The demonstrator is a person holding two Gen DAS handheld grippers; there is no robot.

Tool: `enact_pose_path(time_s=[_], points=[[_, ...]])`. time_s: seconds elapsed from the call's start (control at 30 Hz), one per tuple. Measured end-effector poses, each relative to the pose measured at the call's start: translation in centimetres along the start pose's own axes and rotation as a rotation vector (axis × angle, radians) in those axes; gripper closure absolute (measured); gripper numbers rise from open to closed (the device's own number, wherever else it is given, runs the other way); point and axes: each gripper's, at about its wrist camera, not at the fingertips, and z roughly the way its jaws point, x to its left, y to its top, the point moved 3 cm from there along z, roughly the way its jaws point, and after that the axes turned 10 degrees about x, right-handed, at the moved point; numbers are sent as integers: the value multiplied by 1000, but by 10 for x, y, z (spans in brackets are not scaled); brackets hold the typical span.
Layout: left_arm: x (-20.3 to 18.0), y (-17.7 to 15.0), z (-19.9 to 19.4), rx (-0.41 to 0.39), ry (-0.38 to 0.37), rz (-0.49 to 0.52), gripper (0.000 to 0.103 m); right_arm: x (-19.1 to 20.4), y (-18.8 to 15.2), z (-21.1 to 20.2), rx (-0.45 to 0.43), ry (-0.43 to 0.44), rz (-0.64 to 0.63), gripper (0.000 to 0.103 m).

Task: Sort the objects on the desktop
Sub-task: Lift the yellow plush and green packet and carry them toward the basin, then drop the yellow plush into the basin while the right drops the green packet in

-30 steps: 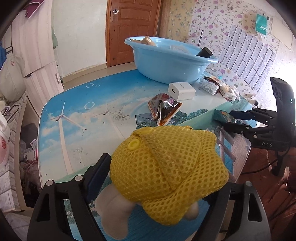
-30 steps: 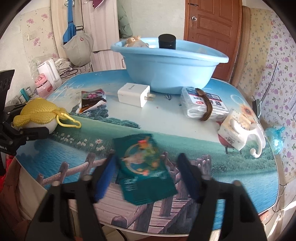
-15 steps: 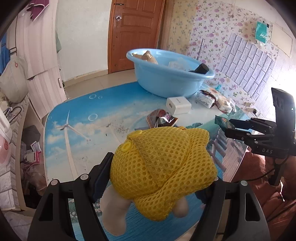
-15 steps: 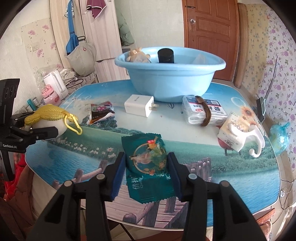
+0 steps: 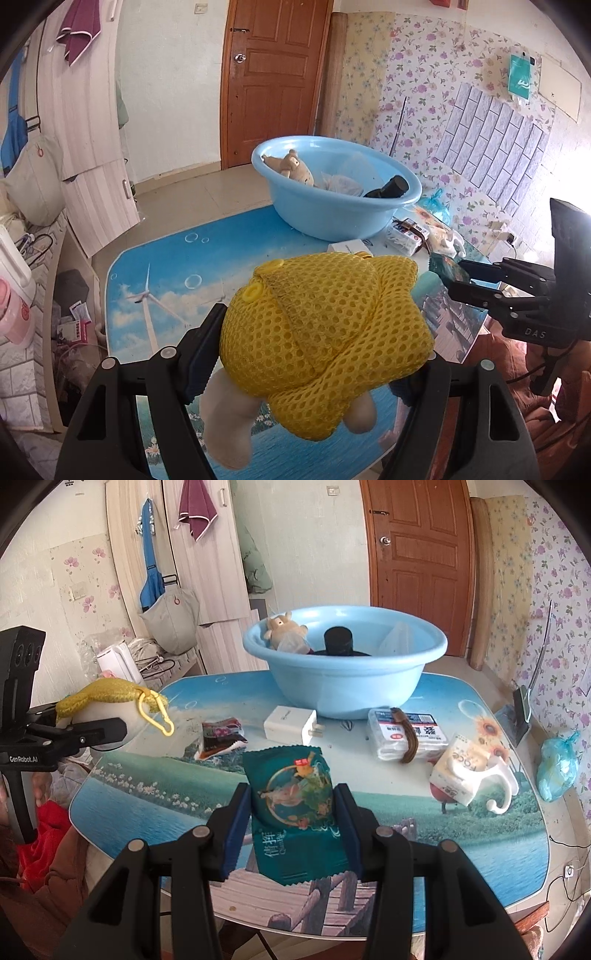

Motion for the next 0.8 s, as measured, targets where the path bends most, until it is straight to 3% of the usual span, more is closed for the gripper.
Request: enact_pose_path(time_s=[0.3,0.8], points=[[-10,28,-15,-53,-11,5,27,3,17,-27,-89,9,-1,58],[-35,89,4,-71,-21,91,27,-21,58,-35,-177,4,27,58]])
